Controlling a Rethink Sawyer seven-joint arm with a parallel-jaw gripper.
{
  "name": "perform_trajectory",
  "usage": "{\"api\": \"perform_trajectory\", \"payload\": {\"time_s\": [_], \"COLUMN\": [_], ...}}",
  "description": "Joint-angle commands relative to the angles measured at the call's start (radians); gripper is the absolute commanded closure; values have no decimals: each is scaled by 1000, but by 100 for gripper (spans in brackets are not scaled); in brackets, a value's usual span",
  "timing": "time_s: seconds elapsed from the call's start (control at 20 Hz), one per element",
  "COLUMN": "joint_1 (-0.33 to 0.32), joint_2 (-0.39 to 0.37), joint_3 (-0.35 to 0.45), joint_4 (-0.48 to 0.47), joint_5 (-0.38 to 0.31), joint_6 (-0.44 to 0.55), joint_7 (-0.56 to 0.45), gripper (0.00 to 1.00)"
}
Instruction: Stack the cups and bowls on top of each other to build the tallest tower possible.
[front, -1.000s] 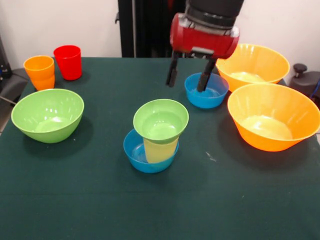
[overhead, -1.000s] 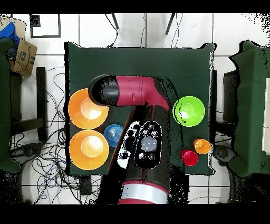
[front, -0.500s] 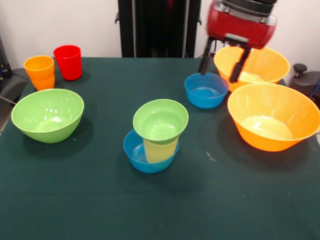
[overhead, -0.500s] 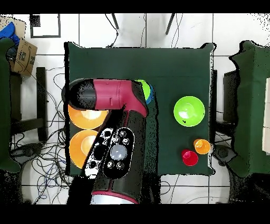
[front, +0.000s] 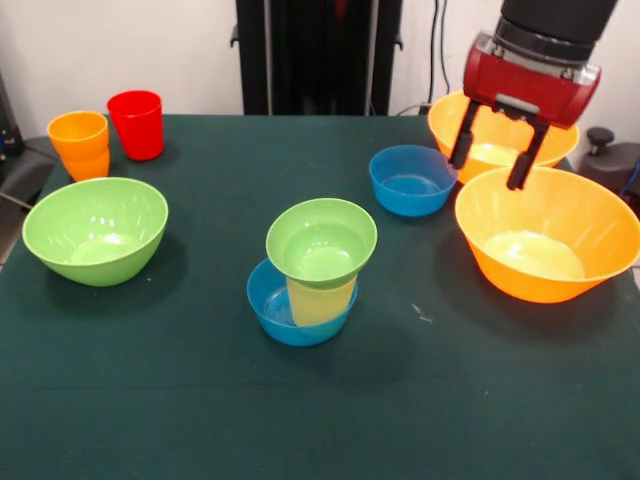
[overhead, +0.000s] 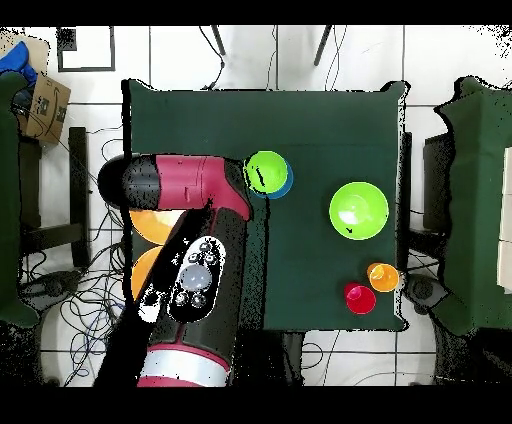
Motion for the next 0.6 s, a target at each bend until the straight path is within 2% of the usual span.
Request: {"api": "perform_trajectory", "payload": {"time_s": [0.05, 0.4, 0.6], "joint_1": [19, 14, 10], "joint_2": [120, 151, 154], "joint_3": [19, 9, 7], "joint_4": [-56, -97, -147], "joint_5": [32, 42, 66], "joint_6": [18, 19, 66], "joint_7": [243, 262, 258], "gripper": [0, 0, 0]}}
